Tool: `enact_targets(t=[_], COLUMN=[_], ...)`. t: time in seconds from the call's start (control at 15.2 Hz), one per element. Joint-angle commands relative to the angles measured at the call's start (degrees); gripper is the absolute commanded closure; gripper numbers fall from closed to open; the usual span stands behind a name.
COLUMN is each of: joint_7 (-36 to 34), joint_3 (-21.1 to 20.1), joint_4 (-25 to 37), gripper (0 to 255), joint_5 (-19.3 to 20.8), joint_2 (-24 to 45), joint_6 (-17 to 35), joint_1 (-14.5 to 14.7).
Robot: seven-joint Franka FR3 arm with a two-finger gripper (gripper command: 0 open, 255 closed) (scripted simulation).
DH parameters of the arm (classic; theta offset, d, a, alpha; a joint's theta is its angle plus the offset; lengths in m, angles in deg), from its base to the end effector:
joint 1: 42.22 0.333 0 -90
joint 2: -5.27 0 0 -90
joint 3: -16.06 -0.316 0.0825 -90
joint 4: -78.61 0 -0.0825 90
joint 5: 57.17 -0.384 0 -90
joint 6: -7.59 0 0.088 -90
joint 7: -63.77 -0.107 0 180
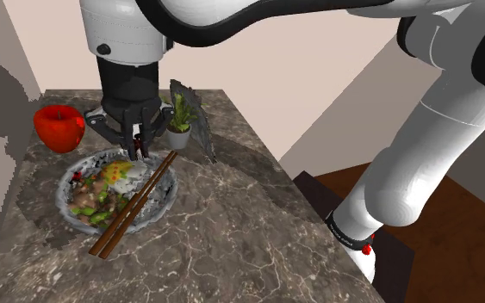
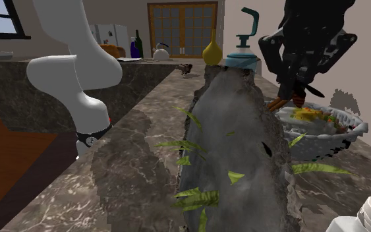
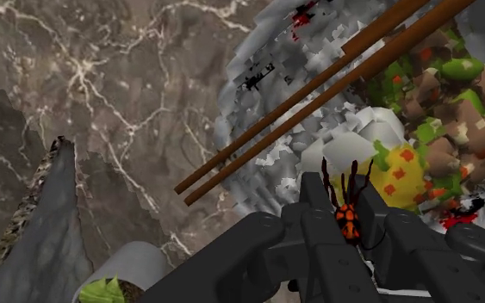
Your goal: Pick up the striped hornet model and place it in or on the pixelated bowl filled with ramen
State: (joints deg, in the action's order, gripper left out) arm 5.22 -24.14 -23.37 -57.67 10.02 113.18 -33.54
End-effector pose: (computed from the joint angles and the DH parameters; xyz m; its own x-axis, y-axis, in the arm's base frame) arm 0.3904 0.4322 0.5120 0.9839 -0.1709 -0.0530 -0.1727 -0.9845 -0.0318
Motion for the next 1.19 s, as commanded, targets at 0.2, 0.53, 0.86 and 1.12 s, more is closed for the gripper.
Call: enact_targets(t=[0.2, 0.53, 0.86, 1.12], joint_7=[0.13, 0.13, 0.13, 0.32], joint_3=[0.07, 0.07, 0.07, 0.12], joint_4=[-1.83, -1.82, -1.82, 3.54], gripper=[255, 255, 0, 0], joint_5=[0.1, 0.1, 0.1, -0.17], joint_2=[0.15, 0.15, 0.15, -0.27], joint_6=[1.97, 1.96, 1.96, -3.73], joint_1=[-0.07, -0.06, -0.06, -0.2])
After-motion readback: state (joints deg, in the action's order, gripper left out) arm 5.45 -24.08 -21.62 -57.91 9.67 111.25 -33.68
